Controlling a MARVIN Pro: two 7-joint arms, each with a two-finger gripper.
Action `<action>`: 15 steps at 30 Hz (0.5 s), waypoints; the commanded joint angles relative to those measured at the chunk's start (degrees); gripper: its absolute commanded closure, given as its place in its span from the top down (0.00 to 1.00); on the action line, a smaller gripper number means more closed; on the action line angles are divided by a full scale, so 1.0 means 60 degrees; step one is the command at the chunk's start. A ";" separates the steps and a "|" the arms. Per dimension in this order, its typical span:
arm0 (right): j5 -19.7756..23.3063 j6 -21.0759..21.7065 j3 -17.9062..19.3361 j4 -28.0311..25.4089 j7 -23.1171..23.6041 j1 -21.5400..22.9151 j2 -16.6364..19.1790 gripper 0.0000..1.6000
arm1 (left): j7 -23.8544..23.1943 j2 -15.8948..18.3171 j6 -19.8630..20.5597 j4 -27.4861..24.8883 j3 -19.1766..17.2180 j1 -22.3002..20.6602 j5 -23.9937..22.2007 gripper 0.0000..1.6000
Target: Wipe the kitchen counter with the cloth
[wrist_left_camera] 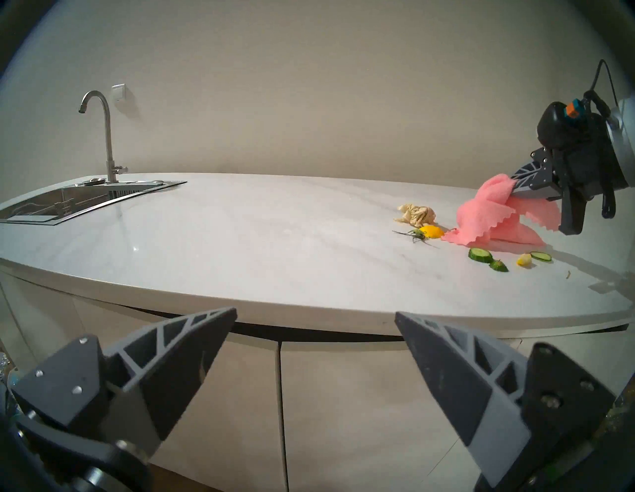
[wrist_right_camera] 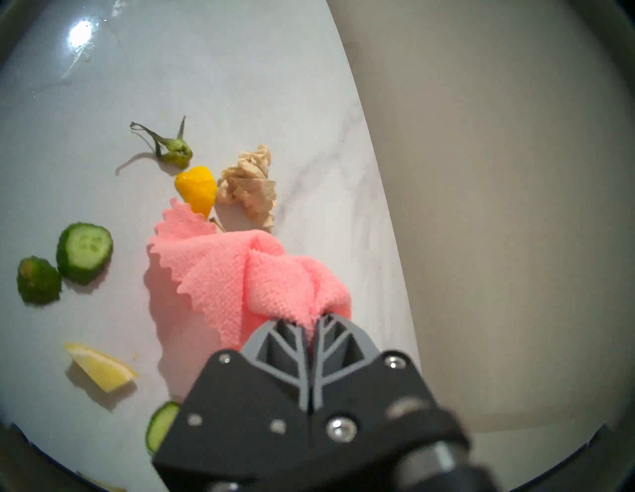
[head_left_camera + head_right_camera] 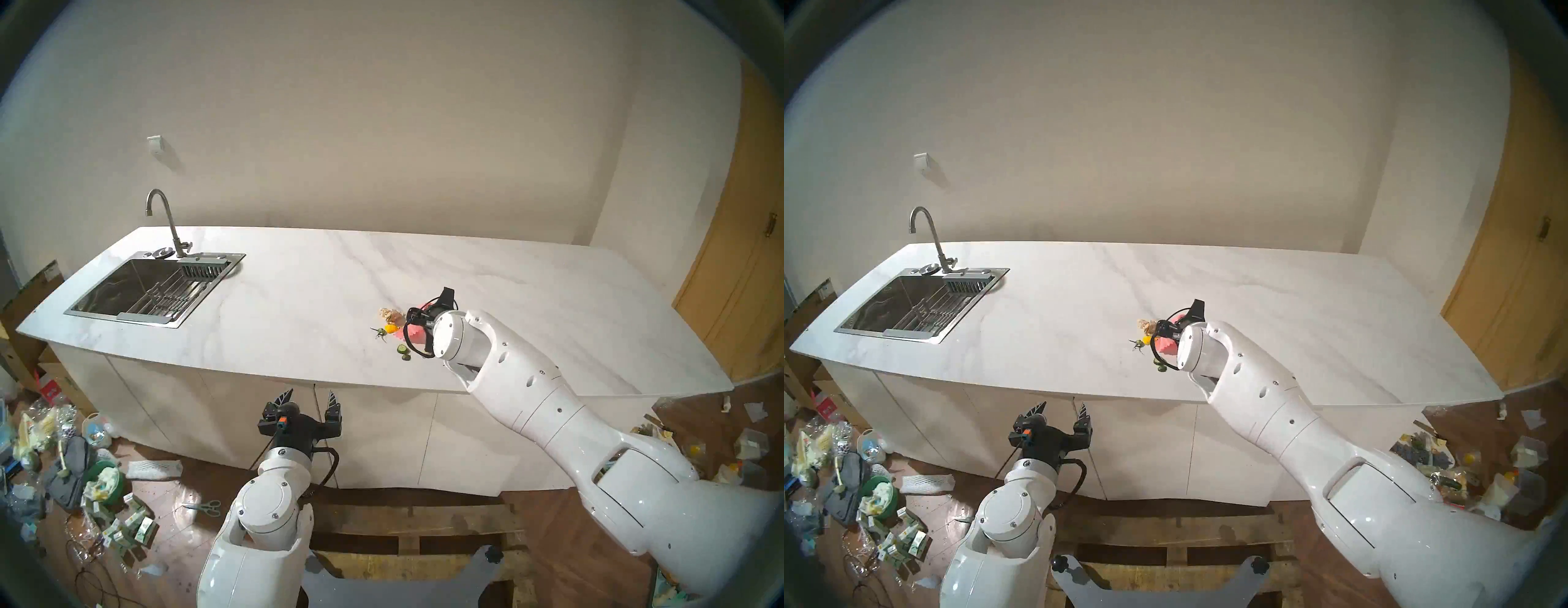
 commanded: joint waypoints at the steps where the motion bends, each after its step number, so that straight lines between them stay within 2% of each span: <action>1: 0.0468 0.0148 0.0983 -0.1068 -0.0122 0.0049 0.0515 0.00 | -0.0041 0.0010 -0.0064 -0.0240 0.0024 -0.0066 -0.0009 1.00; 2: 0.0468 0.0148 0.0983 -0.1068 -0.0122 0.0049 0.0515 0.00 | -0.0041 0.0010 -0.0064 -0.0240 0.0024 -0.0066 -0.0009 1.00; 6: 0.0821 0.0317 0.1615 -0.1663 -0.0212 -0.0459 0.0807 0.00 | -0.0050 0.0015 -0.0062 -0.0262 0.0024 -0.0054 -0.0014 1.00; 11: 0.0905 0.0257 0.1735 -0.2351 0.0062 -0.0913 0.1269 0.00 | -0.0061 0.0020 -0.0056 -0.0284 0.0023 -0.0042 -0.0021 1.00; 12: 0.0601 0.0262 0.1554 -0.2302 -0.0118 -0.0942 0.1357 0.00 | -0.0065 0.0022 -0.0053 -0.0291 0.0023 -0.0038 -0.0024 1.00; 14: 0.0544 0.0655 0.1637 -0.2528 -0.0273 -0.1162 0.1340 0.00 | -0.0069 0.0024 -0.0050 -0.0298 0.0023 -0.0034 -0.0027 1.00; 15: 0.0257 0.0971 0.1571 -0.2582 -0.0557 -0.1227 0.1340 0.00 | -0.0070 0.0024 -0.0050 -0.0297 0.0022 -0.0034 -0.0027 1.00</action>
